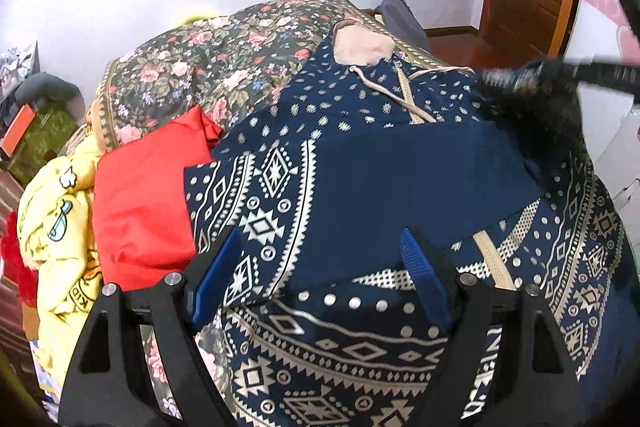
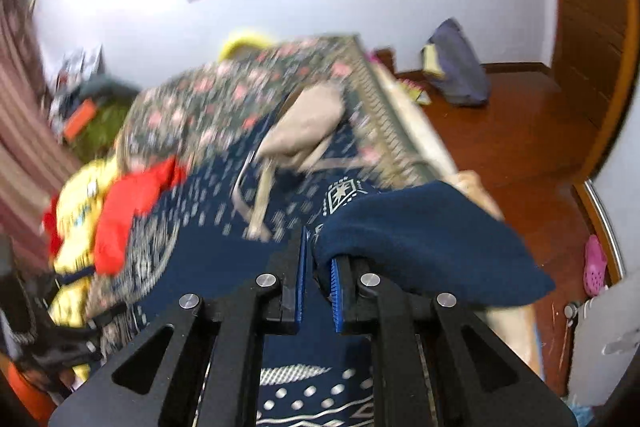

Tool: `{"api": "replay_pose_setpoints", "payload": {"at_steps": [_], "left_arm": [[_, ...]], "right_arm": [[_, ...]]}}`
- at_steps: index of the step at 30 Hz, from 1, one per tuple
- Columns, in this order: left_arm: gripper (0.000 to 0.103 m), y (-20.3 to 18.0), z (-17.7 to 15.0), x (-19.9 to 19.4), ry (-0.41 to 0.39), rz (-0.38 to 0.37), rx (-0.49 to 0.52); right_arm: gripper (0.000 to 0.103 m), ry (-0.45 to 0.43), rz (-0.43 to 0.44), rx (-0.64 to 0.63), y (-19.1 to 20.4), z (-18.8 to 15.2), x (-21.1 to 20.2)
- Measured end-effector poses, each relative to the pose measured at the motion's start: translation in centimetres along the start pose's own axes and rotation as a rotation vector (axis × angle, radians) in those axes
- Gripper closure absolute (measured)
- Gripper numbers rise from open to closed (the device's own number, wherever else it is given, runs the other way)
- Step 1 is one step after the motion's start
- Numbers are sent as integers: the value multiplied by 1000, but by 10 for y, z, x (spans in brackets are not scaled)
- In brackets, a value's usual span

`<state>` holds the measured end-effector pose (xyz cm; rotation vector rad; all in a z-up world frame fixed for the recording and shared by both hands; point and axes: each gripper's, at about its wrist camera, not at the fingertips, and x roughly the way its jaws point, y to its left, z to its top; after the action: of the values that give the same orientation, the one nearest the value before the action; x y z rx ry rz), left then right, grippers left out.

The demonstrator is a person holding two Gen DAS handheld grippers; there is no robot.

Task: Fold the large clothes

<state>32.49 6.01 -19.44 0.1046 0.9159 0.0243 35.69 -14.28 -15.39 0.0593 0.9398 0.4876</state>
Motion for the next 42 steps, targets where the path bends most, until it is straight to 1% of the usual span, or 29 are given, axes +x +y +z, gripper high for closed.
{"api": "replay_pose_setpoints", "payload": {"at_steps": [3,5,8,9,11,13,14,17,18,19,20,22,26,28,30,34,36,40,42], "left_arm": [[22,5,-8,-1,10,1,-8],[22,8,-13,1,21,-2,-15],[22,11,-20,4,38,-6,-21],[22,11,-21,5,43,-6,-22],[22,12,-23,8,51,-6,-25],[22,12,-24,9,54,-10,-29],[22,11,-24,9,54,-12,-32],[22,9,-23,11,55,-19,-38],[22,9,-22,11,56,-22,-40],[22,7,-22,11,56,-24,-42],[22,6,-21,11,55,-25,-42],[22,4,-19,11,53,-26,-41],[22,0,-15,13,52,-31,-39],[22,-2,-14,16,57,-31,-38],[22,-4,-13,19,63,-34,-37],[22,-7,-13,26,78,-39,-36],[22,-7,-13,29,84,-41,-36],[22,-8,-13,37,96,-39,-38],[22,-7,-13,40,102,-39,-44]], "right_arm": [[93,106,9,-3,6,-21,28],[90,162,3,0,6,-33,39],[88,216,-28,-1,9,-41,43],[84,233,-27,-4,9,-43,43],[62,255,-13,-13,15,-46,34],[53,234,-29,-42,19,-47,21],[51,224,-41,-56,23,-48,18],[49,189,-75,-101,24,-47,2],[48,173,-87,-104,21,-46,-4],[44,157,-100,-102,17,-45,-9],[37,136,-123,-94,13,-44,-14],[33,88,-164,-68,0,-42,-25],[33,49,-191,31,-34,-37,-36],[33,46,-189,112,-57,-36,-37],[33,54,-175,219,-85,-37,-33],[33,88,-134,425,-135,-46,-15],[33,120,-101,520,-155,-53,0],[33,146,-26,645,-173,-62,26],[33,145,-17,676,-177,-62,35]]}}
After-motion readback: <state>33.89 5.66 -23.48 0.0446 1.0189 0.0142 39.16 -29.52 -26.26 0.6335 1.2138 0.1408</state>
